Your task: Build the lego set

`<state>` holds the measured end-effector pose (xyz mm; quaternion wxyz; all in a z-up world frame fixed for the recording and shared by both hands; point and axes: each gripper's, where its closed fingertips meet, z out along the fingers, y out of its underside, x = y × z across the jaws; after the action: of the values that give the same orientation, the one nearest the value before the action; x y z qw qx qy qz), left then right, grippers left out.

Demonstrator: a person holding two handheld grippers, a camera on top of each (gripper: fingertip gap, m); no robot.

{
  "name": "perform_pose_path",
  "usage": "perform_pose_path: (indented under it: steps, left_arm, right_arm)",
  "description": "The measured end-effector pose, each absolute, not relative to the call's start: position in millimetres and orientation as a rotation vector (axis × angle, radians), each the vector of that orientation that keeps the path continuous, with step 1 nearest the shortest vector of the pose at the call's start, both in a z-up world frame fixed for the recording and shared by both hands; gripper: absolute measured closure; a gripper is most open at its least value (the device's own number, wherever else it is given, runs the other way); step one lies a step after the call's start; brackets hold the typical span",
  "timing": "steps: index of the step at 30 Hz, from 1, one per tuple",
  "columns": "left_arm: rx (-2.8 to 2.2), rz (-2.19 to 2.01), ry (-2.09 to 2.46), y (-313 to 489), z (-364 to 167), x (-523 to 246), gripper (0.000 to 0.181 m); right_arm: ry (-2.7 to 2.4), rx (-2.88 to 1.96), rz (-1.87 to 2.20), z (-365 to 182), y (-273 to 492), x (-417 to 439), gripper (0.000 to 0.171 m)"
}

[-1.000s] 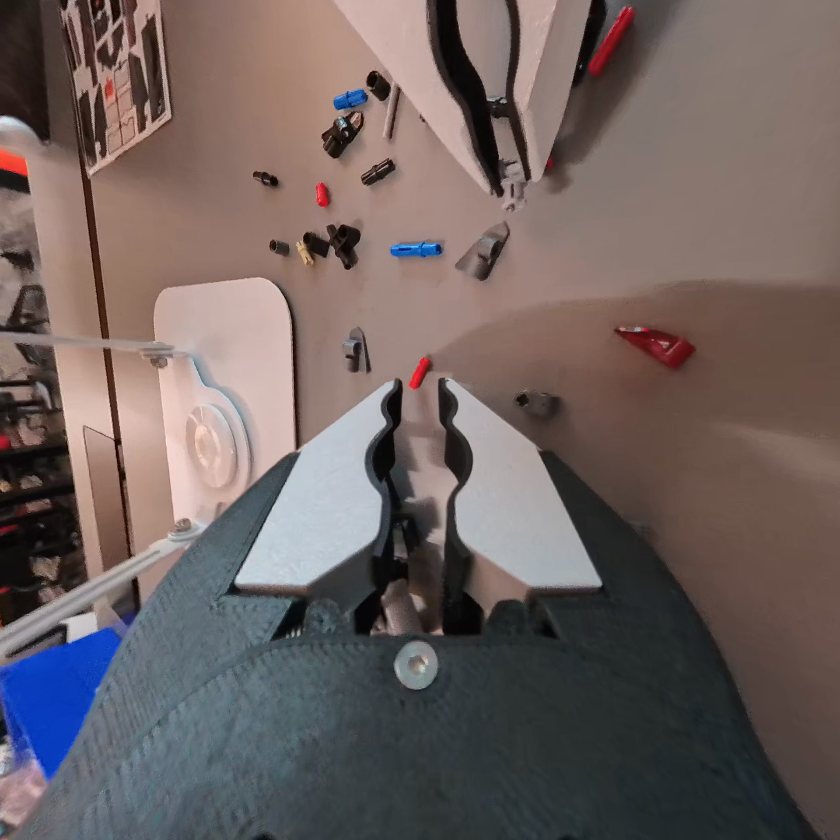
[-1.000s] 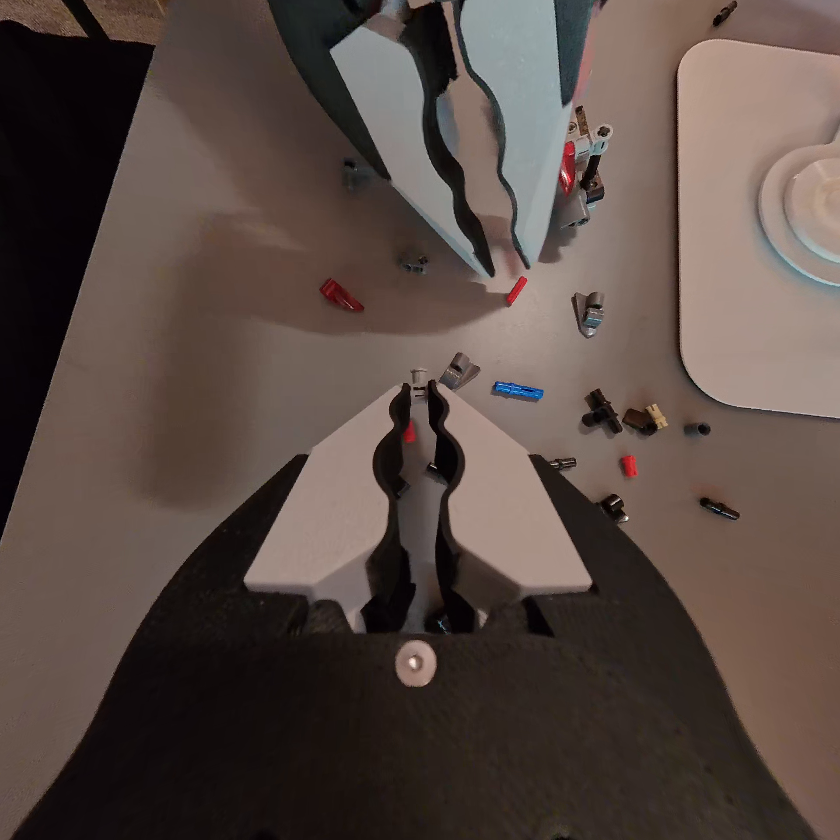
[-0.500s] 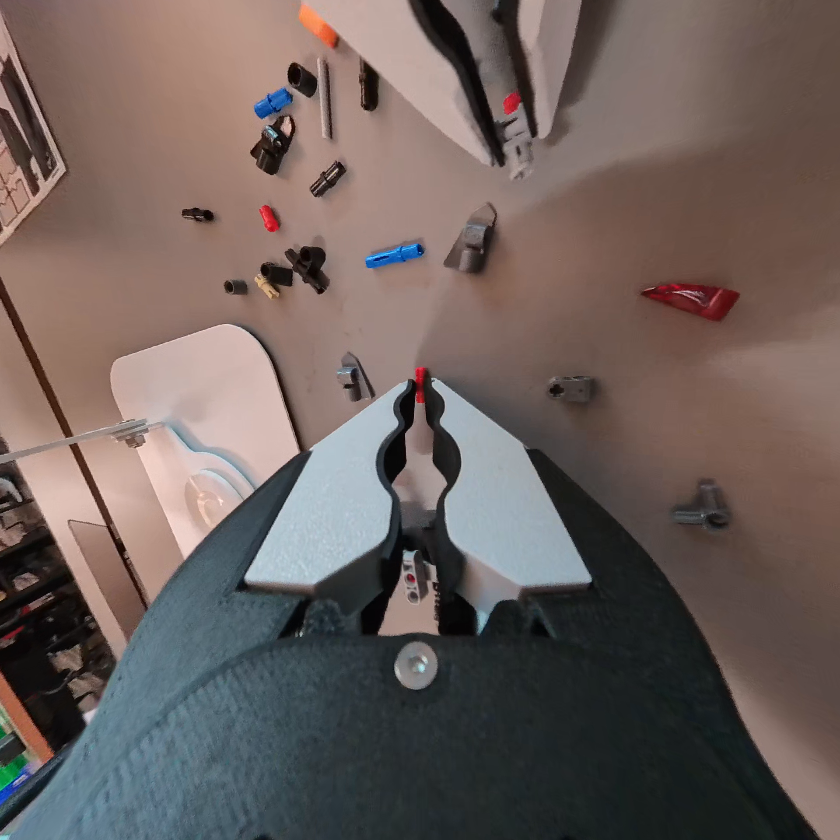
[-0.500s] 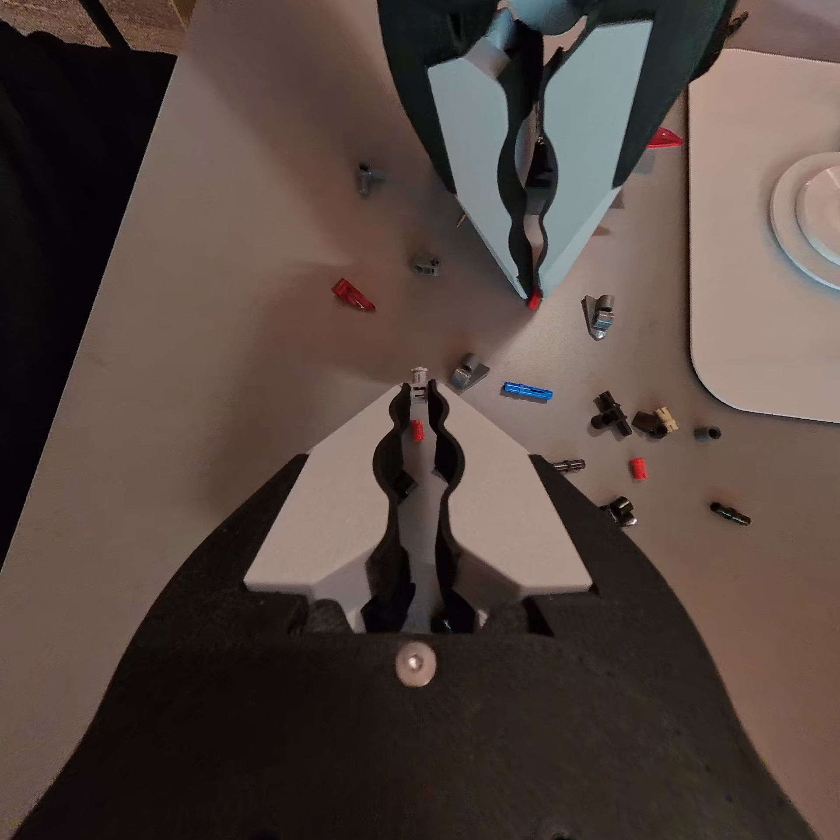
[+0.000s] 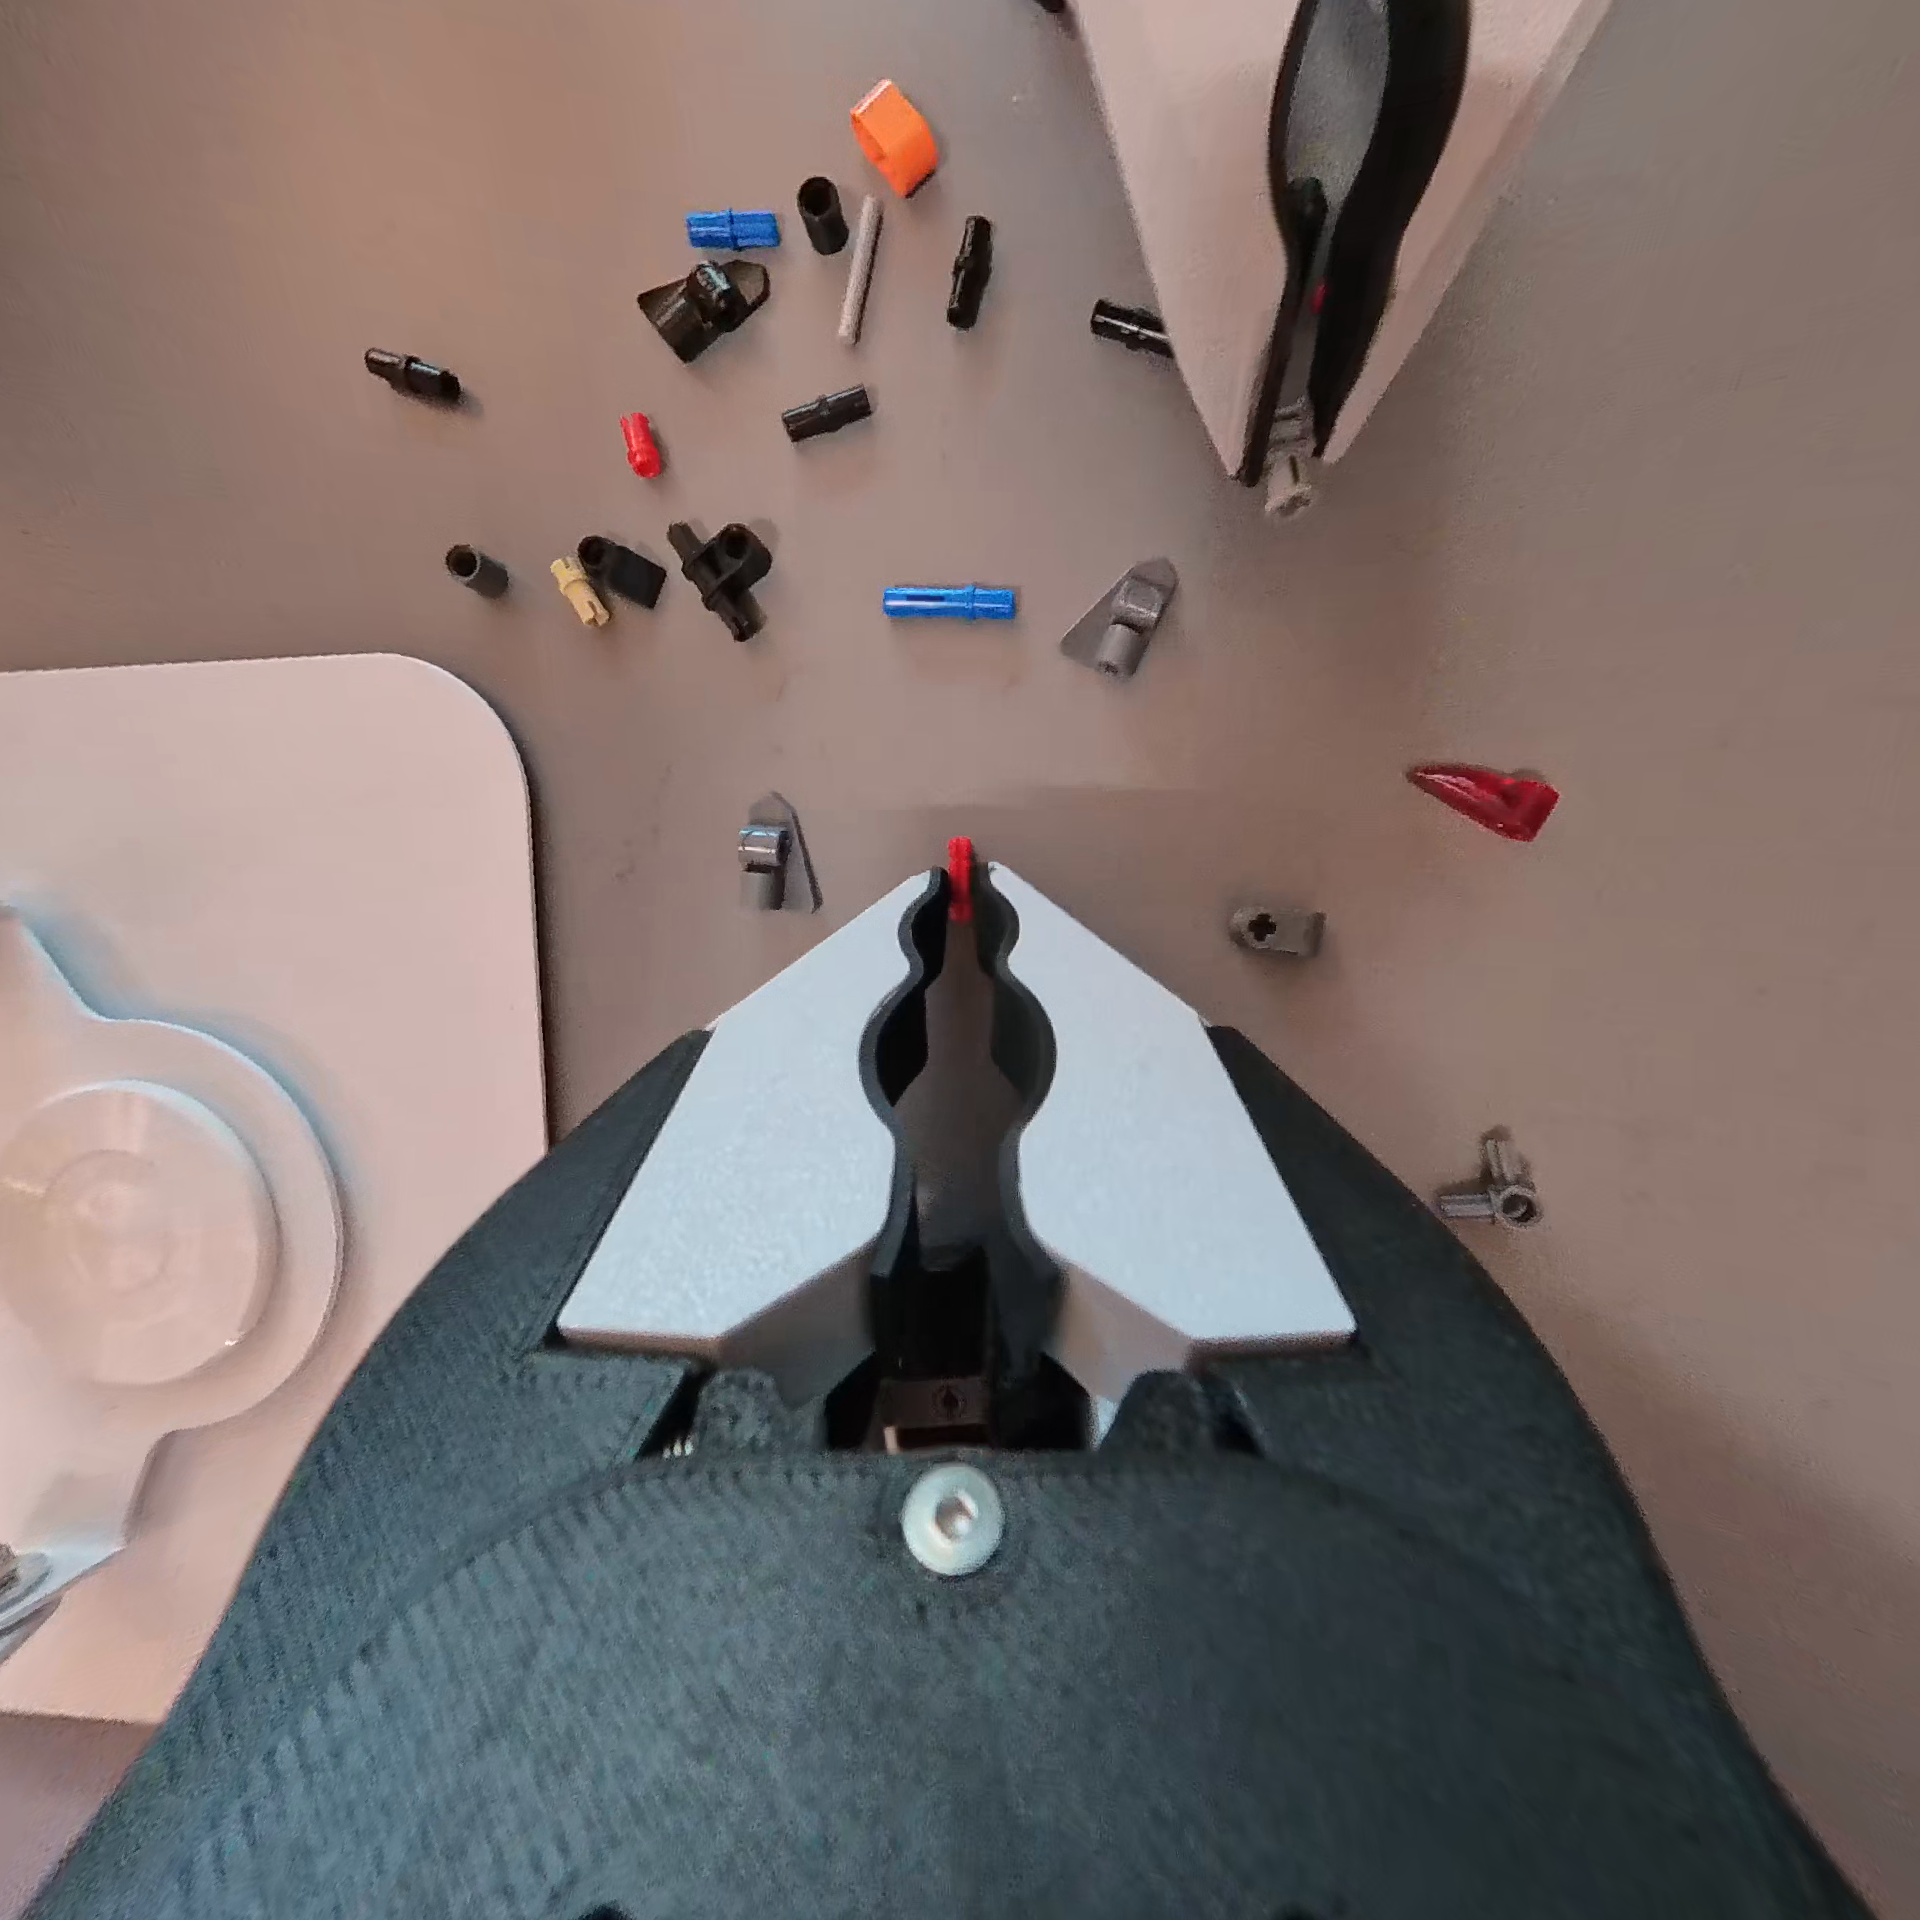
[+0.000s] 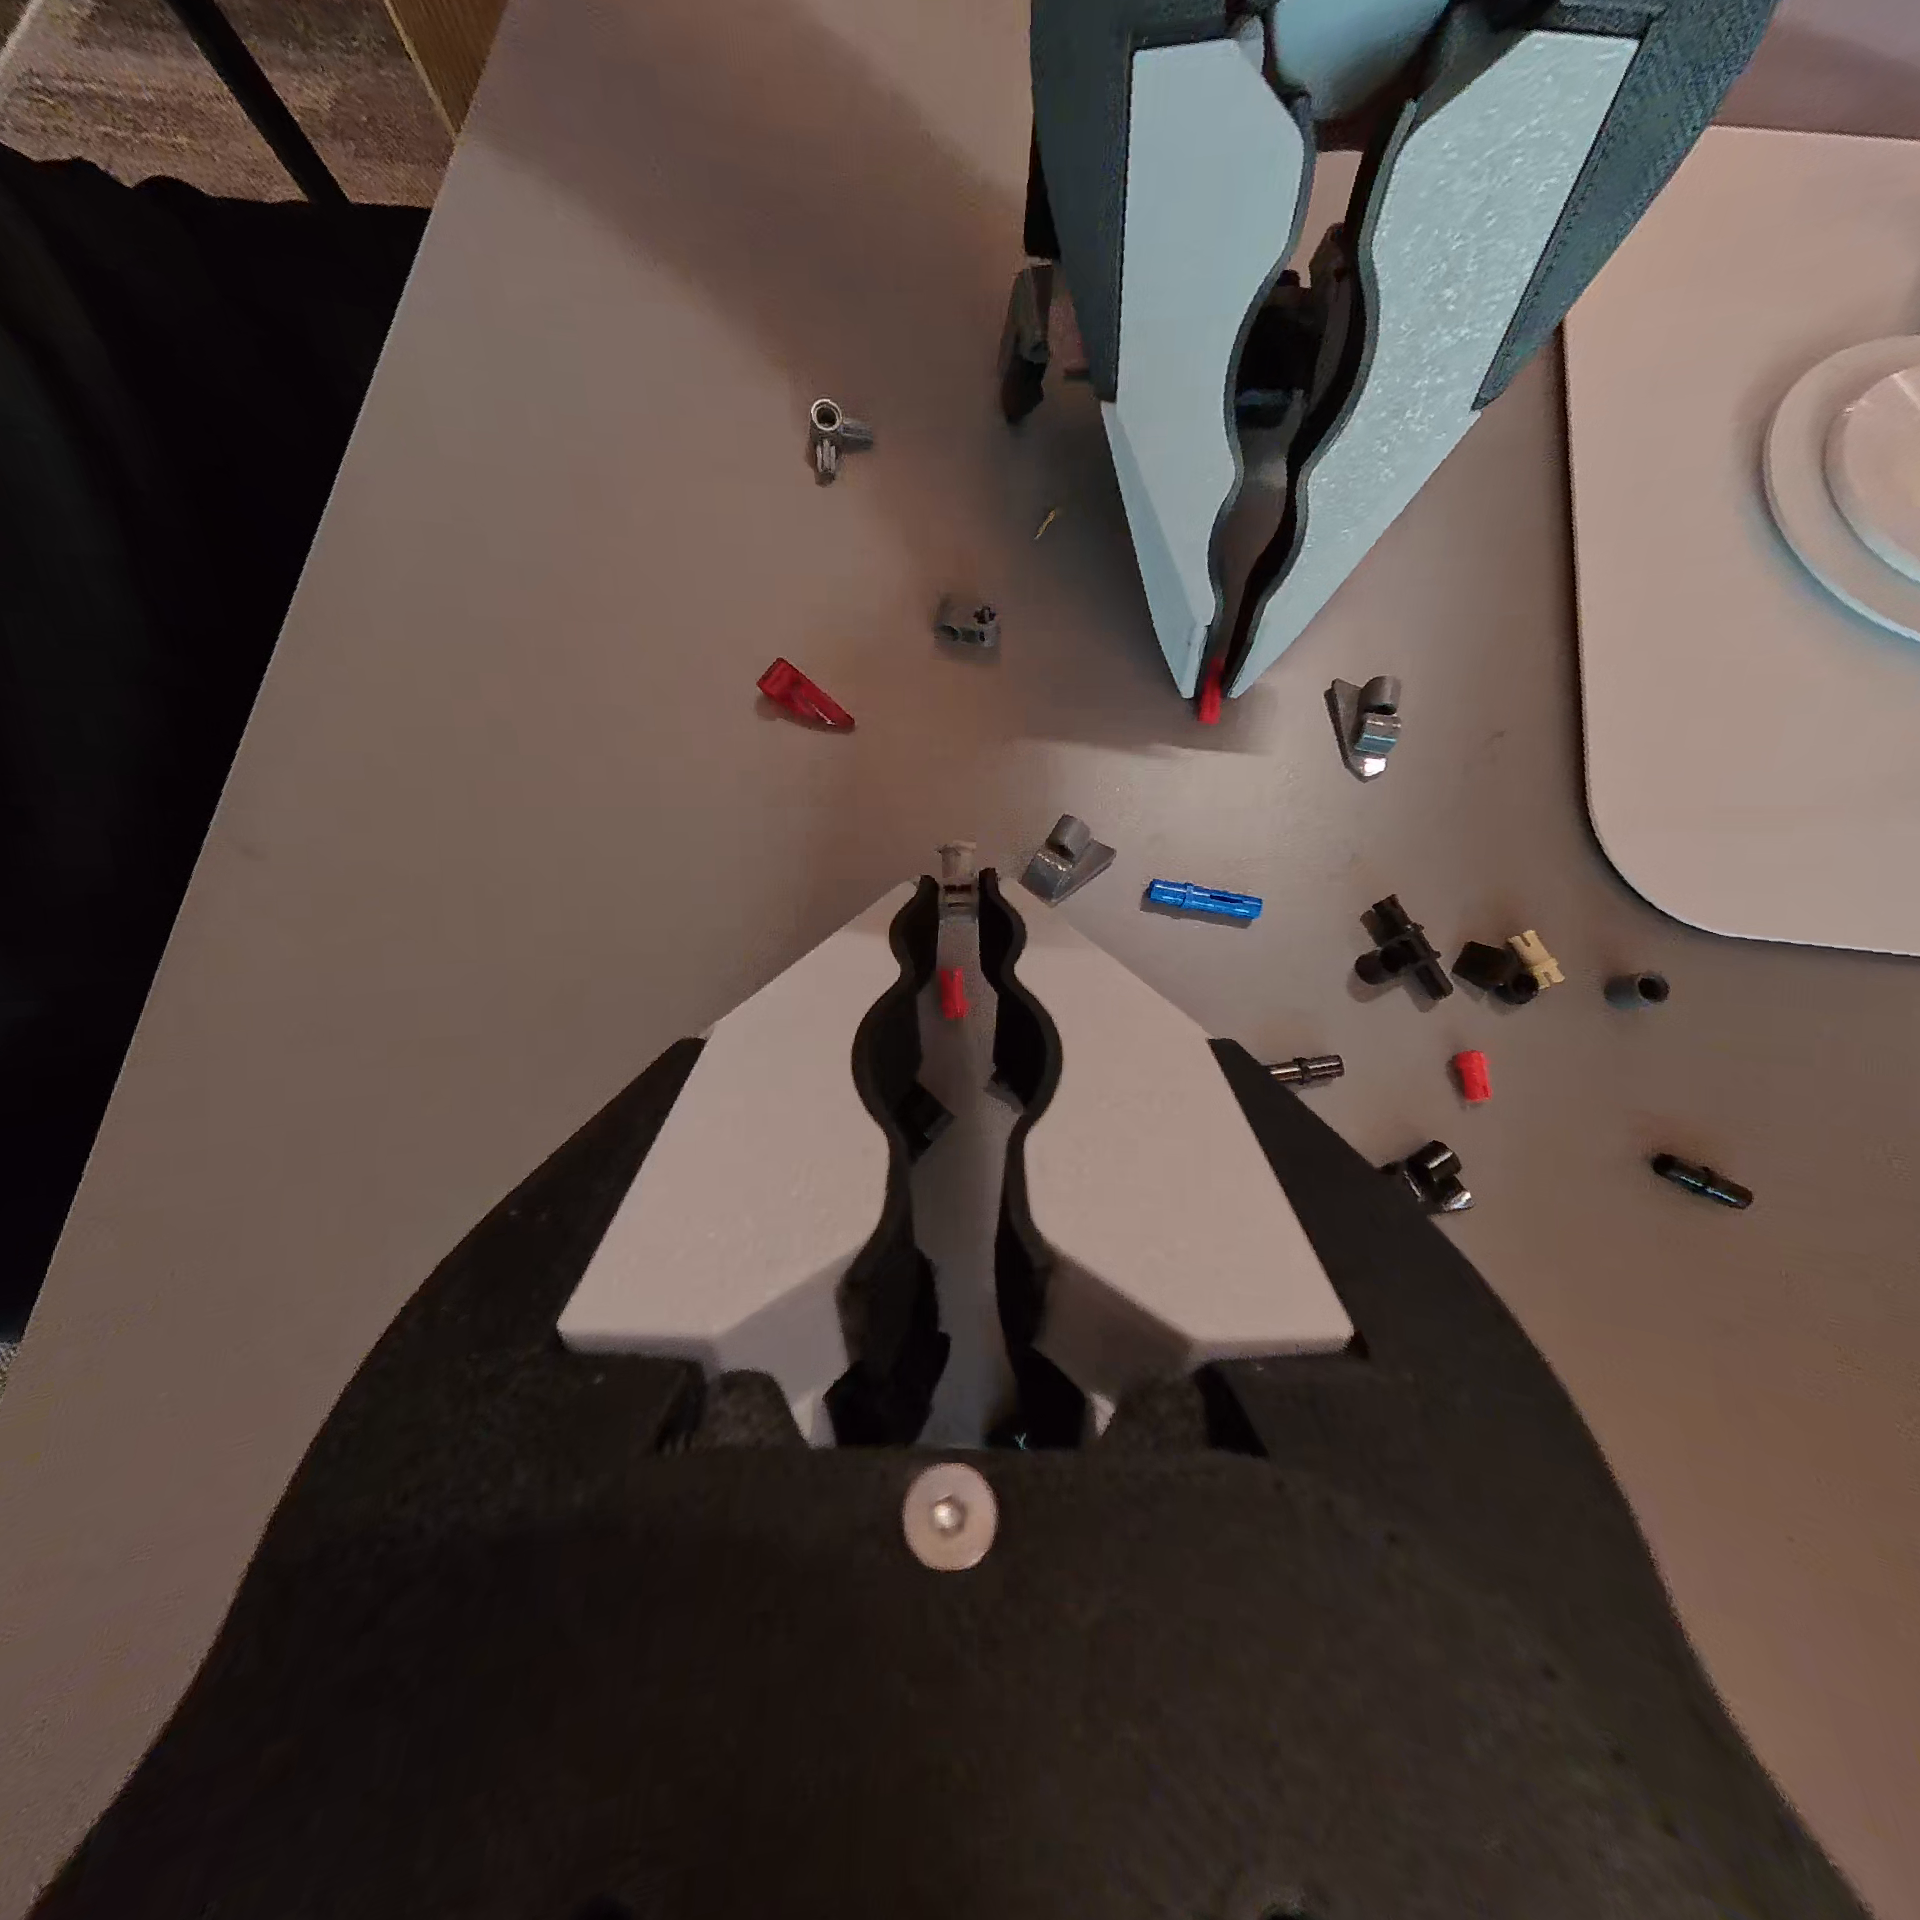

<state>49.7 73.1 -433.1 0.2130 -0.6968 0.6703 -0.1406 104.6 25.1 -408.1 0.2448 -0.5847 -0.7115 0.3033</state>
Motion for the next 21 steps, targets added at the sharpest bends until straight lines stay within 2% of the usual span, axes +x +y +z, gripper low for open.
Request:
perform_pose_path:
  steps: [21]
  left_arm:
    - [-1.824, -0.33, 1.764, 63.0, -407.3, 67.5, 0.18]
  right_arm:
    - [-1.841, -1.578, 0.674, -405.8, 47.9, 99.1, 0.166]
